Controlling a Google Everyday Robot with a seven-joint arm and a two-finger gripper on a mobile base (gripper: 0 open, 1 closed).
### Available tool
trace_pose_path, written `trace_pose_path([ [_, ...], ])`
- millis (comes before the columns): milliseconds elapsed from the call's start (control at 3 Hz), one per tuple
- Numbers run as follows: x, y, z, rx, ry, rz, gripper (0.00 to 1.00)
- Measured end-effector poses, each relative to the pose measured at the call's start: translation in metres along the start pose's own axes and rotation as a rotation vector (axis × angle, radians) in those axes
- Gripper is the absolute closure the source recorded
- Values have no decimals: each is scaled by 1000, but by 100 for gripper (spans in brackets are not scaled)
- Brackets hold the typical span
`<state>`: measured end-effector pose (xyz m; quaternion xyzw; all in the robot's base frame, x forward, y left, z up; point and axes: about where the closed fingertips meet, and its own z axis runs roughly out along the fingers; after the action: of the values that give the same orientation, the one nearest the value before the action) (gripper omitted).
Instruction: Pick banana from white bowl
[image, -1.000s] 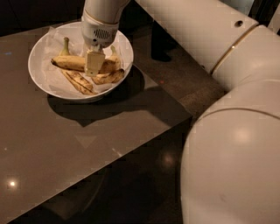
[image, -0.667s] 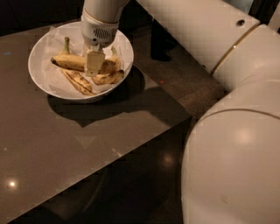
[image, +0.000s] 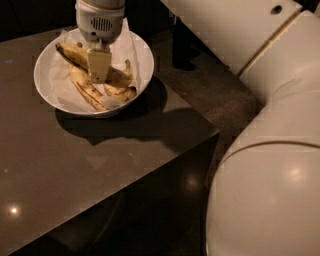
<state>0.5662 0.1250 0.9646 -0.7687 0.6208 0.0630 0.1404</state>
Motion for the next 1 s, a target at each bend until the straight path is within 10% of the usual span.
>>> trace_pose_path([
  [1000,-5,15,-19,55,-8,7,100],
])
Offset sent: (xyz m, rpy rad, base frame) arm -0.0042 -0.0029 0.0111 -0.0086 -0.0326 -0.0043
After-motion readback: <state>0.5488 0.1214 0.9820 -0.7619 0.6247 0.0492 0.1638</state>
